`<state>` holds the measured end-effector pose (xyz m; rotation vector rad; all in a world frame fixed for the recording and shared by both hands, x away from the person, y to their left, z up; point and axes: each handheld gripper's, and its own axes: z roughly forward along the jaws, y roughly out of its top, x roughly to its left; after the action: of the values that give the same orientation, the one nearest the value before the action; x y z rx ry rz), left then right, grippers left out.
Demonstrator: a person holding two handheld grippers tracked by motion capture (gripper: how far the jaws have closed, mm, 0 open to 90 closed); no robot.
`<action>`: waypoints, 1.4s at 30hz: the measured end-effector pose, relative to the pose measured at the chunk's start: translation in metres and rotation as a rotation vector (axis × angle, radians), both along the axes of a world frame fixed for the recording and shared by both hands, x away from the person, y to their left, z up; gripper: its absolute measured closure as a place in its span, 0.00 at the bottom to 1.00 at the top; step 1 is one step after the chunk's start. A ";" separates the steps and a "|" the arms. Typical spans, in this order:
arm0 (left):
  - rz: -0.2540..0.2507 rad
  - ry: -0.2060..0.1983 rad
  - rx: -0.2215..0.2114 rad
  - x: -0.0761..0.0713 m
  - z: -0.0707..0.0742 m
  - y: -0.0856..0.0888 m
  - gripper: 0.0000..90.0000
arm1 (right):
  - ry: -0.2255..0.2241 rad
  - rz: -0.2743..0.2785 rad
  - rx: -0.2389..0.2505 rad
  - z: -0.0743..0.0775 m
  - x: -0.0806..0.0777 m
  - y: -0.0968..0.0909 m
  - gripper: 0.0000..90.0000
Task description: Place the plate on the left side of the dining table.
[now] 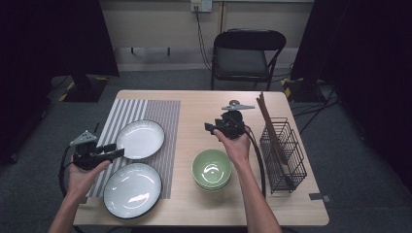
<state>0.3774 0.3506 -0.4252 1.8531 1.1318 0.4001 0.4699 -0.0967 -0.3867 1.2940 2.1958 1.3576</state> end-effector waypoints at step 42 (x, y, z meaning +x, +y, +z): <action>-0.249 -0.020 -0.028 -0.017 -0.005 -0.114 0.52 | 0.028 0.099 0.019 -0.030 -0.074 -0.029 0.83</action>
<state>0.3601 0.2362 -0.4300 1.9320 0.8746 0.2582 0.3962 -0.1260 -0.4167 1.2332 2.2989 1.4072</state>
